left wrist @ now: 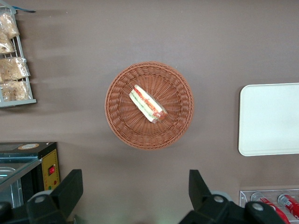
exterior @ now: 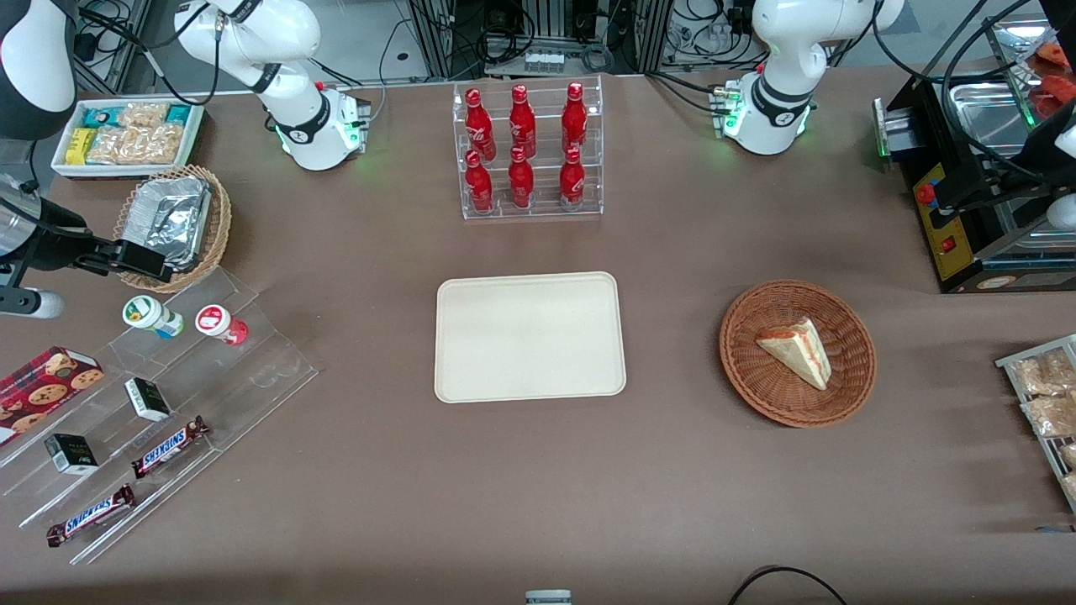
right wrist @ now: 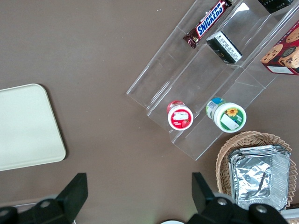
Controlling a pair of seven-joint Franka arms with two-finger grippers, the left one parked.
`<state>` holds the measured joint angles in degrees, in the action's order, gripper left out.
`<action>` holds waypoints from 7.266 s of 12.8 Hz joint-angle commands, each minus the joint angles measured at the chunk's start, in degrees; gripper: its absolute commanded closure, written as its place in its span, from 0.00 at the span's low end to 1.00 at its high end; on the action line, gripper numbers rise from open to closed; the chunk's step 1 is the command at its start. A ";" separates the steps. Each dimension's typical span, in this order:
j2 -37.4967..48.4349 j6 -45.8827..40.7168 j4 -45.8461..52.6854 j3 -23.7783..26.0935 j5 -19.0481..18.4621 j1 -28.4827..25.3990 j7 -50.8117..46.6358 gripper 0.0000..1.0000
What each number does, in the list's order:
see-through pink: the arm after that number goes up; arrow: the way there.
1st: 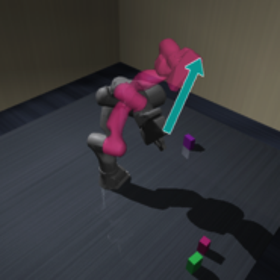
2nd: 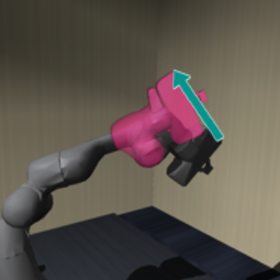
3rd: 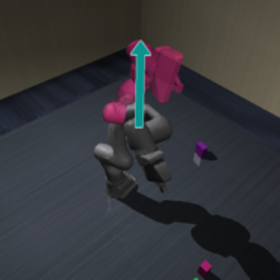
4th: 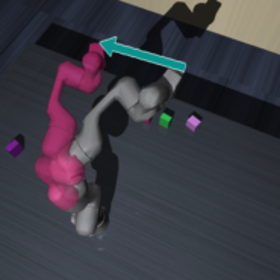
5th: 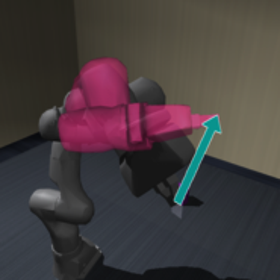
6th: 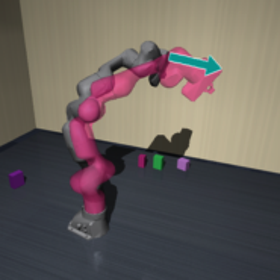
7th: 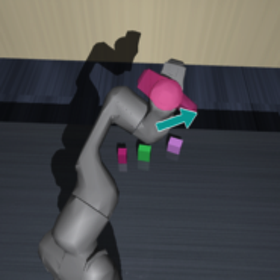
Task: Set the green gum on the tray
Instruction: 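Lower the open right gripper over the green sunflower gum tub on the stand, then close the right gripper on the green gum tub and lift it, then carry the held gum tub over the cream tray and lower it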
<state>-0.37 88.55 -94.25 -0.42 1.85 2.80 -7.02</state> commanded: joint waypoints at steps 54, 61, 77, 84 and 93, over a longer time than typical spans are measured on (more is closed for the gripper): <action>3.10 37.59 -32.33 -14.61 2.72 0.80 62.39 1.00; 2.92 12.90 -13.61 -14.26 2.72 -8.58 49.59 1.00; -18.94 27.97 -0.94 -14.25 8.08 -50.16 -20.46 1.00; -29.85 44.41 -1.55 -14.26 9.31 -55.80 -29.54 1.00; -36.18 51.29 -3.31 -14.34 9.23 -59.75 -33.32 1.00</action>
<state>-35.99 138.79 -97.61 -13.97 9.61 -55.46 -39.33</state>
